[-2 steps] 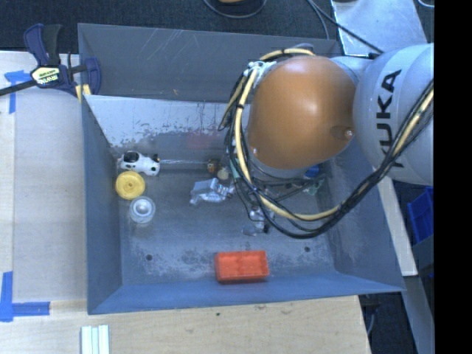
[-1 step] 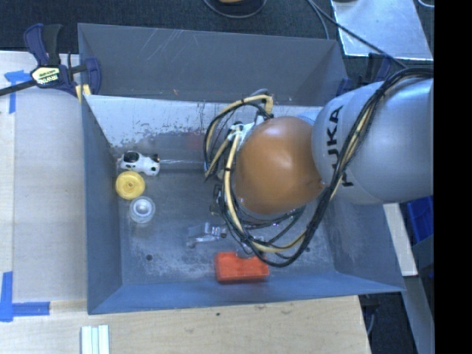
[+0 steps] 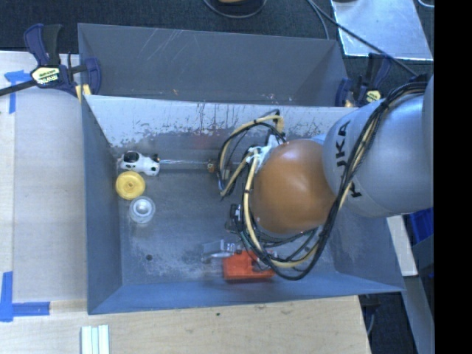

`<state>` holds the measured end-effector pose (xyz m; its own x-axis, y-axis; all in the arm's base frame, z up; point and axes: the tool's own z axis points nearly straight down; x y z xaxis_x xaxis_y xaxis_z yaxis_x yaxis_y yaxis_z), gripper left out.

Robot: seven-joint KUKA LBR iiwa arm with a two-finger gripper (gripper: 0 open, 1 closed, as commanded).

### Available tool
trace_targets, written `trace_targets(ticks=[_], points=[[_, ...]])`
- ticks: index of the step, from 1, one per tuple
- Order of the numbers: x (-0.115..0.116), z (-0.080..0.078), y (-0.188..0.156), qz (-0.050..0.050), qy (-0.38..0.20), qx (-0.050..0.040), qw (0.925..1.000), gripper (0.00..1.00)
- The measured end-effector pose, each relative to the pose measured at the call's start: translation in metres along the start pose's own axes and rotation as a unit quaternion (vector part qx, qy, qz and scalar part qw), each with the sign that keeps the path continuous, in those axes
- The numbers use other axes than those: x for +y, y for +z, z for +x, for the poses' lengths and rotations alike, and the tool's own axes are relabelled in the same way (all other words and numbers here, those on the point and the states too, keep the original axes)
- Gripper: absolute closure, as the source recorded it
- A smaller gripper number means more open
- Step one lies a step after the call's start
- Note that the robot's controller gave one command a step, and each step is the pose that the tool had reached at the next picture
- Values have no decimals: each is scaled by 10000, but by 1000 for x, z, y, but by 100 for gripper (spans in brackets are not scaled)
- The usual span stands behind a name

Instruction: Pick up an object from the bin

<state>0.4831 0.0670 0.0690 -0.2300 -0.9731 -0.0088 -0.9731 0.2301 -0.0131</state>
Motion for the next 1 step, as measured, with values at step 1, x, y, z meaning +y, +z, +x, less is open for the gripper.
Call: trace_targets(ticks=[1], points=[[-1,-1,-2,10,-24,2,10000,100]])
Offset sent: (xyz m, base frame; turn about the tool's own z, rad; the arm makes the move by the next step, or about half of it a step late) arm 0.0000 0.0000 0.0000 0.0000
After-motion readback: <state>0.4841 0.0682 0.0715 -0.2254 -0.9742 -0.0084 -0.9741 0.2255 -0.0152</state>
